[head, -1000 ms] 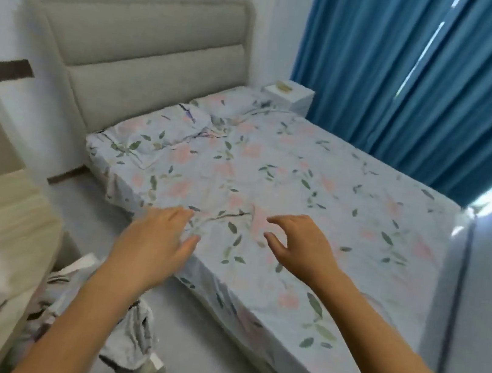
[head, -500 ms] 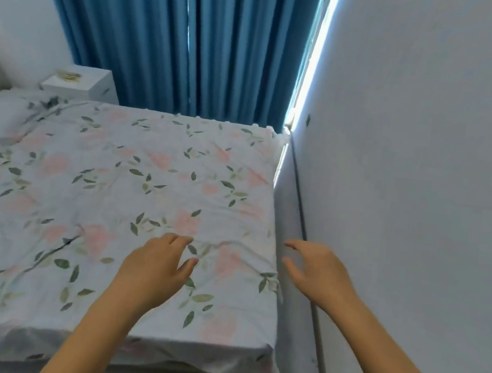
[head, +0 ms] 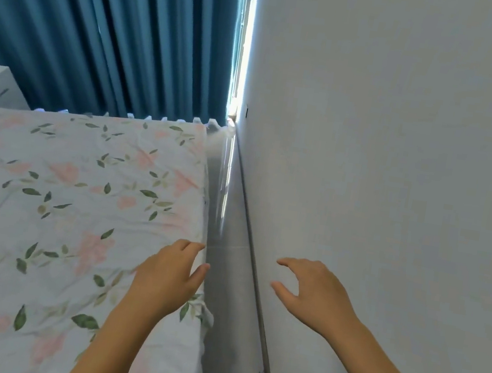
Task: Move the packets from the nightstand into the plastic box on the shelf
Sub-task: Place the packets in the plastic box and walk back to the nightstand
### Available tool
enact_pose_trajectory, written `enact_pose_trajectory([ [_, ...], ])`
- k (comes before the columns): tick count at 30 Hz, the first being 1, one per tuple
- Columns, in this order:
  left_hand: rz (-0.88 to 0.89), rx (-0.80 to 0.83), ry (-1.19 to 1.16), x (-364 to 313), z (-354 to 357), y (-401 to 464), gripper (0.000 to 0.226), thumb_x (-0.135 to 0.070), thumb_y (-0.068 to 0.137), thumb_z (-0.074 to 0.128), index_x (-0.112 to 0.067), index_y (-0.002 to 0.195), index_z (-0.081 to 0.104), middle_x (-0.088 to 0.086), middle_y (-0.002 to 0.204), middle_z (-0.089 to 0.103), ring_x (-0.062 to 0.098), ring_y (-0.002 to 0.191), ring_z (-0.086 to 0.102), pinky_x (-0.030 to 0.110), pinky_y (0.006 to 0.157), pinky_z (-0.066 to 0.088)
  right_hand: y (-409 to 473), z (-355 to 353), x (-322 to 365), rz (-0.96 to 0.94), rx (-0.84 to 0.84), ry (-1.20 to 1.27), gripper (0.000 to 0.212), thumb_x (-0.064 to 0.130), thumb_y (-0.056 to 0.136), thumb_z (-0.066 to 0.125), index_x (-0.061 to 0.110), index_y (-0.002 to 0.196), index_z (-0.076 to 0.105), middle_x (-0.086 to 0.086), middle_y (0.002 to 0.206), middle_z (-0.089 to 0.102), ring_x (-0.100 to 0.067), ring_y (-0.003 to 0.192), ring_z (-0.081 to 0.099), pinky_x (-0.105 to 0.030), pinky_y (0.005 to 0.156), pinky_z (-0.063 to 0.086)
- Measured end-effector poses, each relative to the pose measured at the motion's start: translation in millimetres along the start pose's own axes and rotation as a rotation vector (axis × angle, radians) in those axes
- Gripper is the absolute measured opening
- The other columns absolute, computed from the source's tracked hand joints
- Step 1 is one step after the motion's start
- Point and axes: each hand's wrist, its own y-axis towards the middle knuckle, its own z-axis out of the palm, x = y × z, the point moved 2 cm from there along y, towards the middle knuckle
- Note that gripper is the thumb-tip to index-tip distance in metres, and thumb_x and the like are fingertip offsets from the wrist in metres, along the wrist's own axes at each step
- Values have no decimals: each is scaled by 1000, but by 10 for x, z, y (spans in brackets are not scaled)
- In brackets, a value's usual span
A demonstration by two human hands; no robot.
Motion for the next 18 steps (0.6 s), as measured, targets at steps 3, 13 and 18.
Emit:
enact_pose_trajectory([
  [3, 3, 26, 31, -62, 55, 317, 49, -46, 101, 37, -28, 146, 36, -7, 149, 42, 14, 127, 50, 29, 95, 46, 212, -70, -152, -4, -32, -6, 50, 54, 92, 48, 34, 138, 47, 13, 132, 58, -13, 121, 51, -28, 96, 43],
  [13, -42, 15, 48, 2, -55, 1639, 49, -47, 99, 41, -27, 144, 39, -3, 137, 55, 17, 123, 53, 34, 92, 49, 1300, -205, -448, -12, -49, -38, 50, 54, 91, 47, 35, 138, 46, 10, 121, 63, -17, 113, 54, -31, 91, 45],
  [18, -110, 7, 39, 431, -213, 2568, 49, -47, 99, 41, -27, 144, 39, -3, 138, 54, 16, 124, 54, 34, 93, 48, 2526, -246, -346, -46, -19, -66, 52, 56, 91, 46, 34, 139, 46, 7, 115, 66, -19, 110, 55, -32, 88, 43],
])
